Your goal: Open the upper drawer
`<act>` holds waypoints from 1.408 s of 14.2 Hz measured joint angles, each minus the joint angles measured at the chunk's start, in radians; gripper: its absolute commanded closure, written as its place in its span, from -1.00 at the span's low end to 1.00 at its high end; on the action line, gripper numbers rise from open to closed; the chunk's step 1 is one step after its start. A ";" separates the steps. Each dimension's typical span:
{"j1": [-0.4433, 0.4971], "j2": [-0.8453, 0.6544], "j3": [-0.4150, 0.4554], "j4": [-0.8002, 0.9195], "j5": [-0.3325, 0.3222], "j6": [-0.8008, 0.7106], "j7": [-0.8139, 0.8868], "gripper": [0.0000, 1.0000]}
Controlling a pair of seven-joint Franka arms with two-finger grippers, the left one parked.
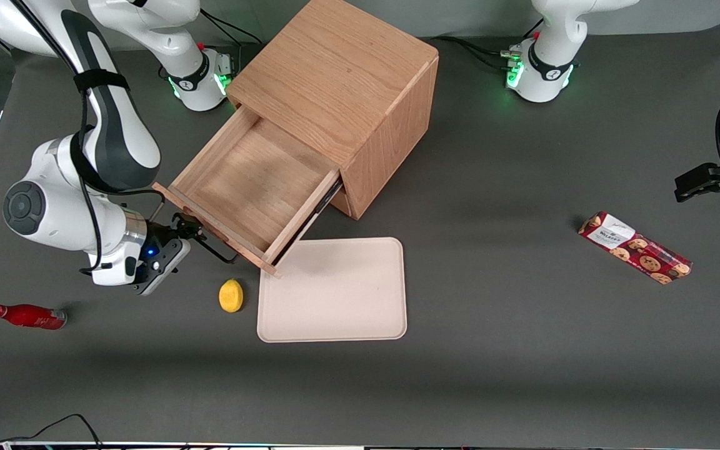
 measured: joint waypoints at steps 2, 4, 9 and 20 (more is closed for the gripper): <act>0.000 0.003 -0.001 0.002 0.000 0.000 -0.001 -1.00; 0.001 0.004 -0.001 0.003 0.000 0.000 -0.001 -1.00; 0.003 0.004 0.000 0.016 0.000 -0.008 -0.001 -1.00; 0.006 -0.077 -0.034 0.168 -0.073 -0.261 0.074 -1.00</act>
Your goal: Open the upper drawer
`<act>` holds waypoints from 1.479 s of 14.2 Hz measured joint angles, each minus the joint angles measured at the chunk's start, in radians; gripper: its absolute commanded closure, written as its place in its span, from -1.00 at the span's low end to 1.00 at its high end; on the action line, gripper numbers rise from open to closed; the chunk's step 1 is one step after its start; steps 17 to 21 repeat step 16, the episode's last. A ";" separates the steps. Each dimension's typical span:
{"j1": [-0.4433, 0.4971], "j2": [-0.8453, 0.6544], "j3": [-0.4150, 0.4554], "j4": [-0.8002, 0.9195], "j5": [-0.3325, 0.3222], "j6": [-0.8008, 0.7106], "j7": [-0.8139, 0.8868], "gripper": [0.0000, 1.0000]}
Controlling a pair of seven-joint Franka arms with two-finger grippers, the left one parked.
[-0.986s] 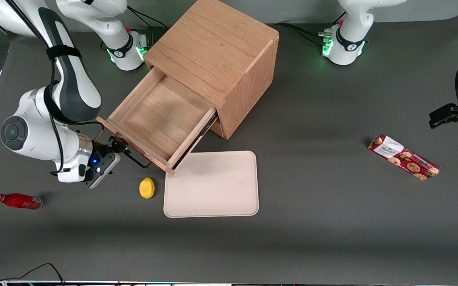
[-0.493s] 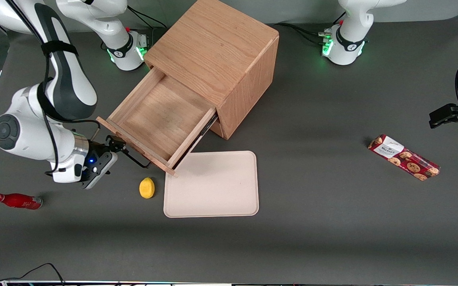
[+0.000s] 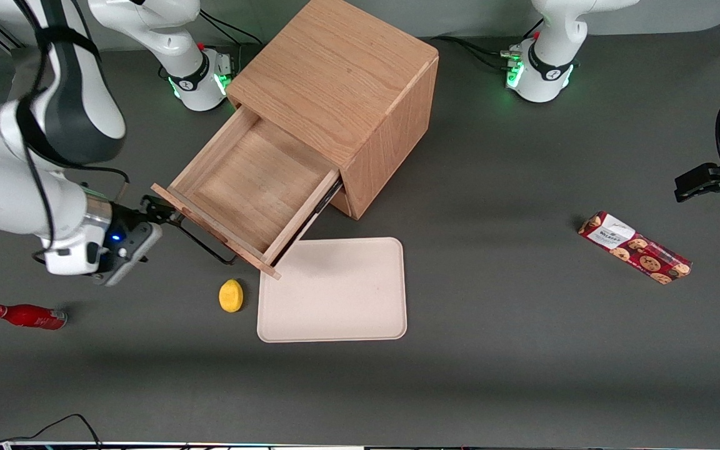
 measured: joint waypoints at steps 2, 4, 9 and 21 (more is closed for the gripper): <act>0.002 -0.043 -0.024 0.016 -0.039 -0.045 0.116 -1.00; 0.025 -0.097 -0.076 0.021 -0.065 -0.089 0.280 -1.00; 0.082 -0.228 -0.260 0.022 -0.075 -0.164 0.471 -1.00; 0.085 -0.335 -0.316 0.016 -0.075 -0.228 0.537 -1.00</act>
